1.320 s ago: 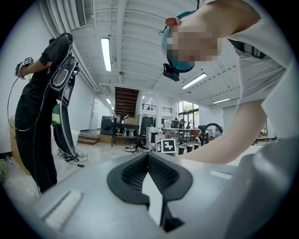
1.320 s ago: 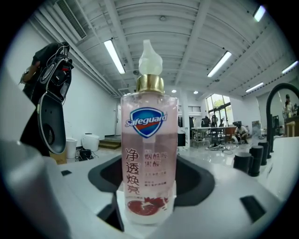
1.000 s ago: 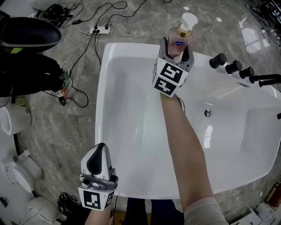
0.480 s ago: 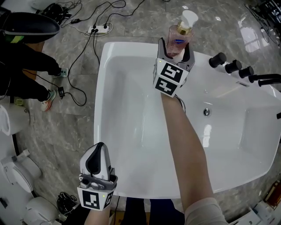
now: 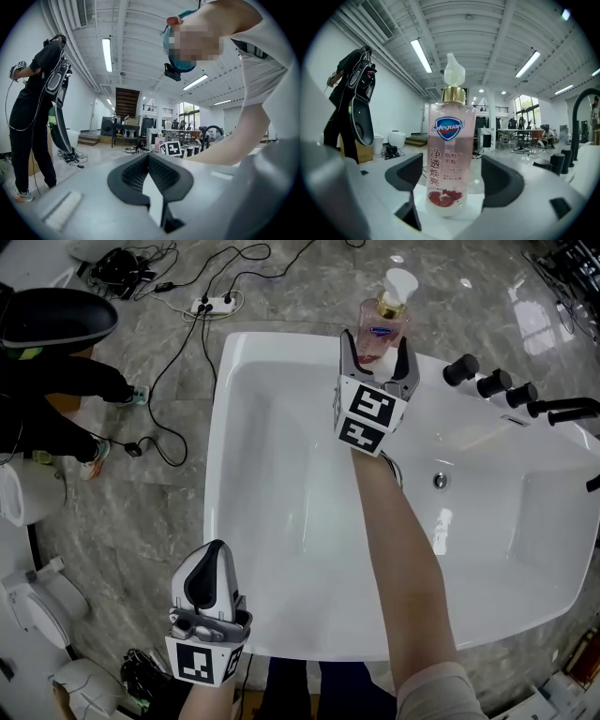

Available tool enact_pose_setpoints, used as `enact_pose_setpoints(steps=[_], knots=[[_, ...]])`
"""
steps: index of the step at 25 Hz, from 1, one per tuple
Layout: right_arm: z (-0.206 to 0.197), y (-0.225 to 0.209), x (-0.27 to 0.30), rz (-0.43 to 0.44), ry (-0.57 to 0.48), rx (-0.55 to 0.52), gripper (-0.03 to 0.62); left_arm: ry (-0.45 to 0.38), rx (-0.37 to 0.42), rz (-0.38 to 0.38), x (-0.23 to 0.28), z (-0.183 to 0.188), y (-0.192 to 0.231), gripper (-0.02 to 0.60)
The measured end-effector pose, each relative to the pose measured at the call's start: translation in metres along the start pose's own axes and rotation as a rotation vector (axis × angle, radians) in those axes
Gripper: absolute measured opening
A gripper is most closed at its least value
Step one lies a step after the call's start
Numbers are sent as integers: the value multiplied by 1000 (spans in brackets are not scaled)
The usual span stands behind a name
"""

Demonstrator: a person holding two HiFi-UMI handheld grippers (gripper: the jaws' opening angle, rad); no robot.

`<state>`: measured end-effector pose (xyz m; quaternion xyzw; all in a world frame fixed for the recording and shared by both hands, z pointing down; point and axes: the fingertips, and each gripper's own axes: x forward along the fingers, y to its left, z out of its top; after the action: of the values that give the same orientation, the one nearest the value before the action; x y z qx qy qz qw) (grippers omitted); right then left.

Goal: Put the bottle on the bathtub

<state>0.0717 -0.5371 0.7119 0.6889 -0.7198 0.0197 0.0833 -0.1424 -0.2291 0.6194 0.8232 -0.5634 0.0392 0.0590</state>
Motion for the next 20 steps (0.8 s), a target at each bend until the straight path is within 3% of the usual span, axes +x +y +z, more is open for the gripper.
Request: enact_pose_setpoints(steps=[13,20], knots=[[23,1,-71,22,23,-3,357,-38,-4,20,-9,38,-2,9],[46,-7,-125,6,23,24,357,-67,10,-18,-9,60,-18,9]])
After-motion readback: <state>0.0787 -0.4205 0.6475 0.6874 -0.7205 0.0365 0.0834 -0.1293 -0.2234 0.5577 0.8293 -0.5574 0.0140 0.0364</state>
